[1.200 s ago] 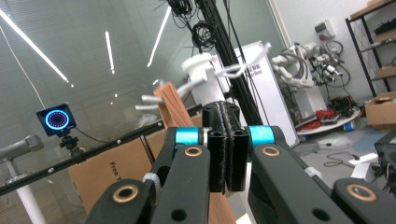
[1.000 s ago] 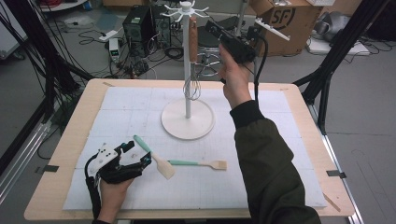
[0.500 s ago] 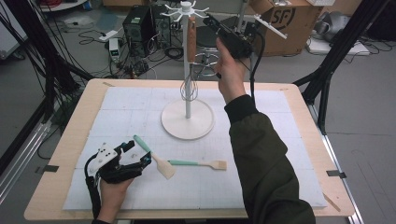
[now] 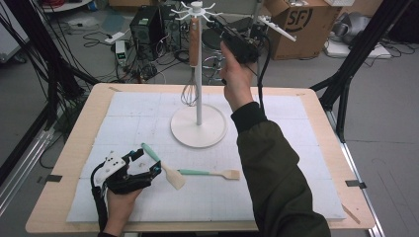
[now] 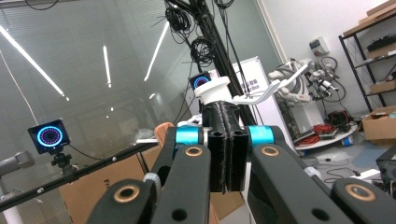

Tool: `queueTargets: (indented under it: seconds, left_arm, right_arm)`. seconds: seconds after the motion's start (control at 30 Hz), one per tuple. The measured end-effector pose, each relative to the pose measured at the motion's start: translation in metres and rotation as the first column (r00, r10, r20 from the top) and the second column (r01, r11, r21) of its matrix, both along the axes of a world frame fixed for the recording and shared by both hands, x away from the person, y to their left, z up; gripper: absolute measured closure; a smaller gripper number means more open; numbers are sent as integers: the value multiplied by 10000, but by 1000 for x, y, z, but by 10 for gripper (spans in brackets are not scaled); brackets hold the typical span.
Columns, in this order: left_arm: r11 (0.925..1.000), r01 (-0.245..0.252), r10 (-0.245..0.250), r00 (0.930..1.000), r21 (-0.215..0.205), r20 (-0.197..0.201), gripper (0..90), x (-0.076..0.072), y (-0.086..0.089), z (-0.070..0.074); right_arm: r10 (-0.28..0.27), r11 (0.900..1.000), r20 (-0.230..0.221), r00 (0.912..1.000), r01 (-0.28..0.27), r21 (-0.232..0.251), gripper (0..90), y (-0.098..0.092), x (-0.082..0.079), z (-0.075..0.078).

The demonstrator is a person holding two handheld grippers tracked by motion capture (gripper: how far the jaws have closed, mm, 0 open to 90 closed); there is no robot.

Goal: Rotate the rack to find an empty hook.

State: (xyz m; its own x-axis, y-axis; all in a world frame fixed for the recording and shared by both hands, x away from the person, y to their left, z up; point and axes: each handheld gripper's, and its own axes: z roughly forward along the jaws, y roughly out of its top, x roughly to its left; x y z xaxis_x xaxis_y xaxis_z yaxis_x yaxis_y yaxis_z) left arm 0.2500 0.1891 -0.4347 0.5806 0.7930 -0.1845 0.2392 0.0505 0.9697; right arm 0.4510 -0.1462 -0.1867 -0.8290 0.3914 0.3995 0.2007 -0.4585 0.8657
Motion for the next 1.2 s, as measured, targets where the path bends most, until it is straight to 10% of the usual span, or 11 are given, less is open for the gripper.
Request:
queueTargets:
  seconds: [1.2]
  left_arm:
    - [10000,-48,48,10000,-28,66,184,0,1,1]
  right_arm:
    - [133,9988,212,9997,-123,-475,900,30,-8,4]
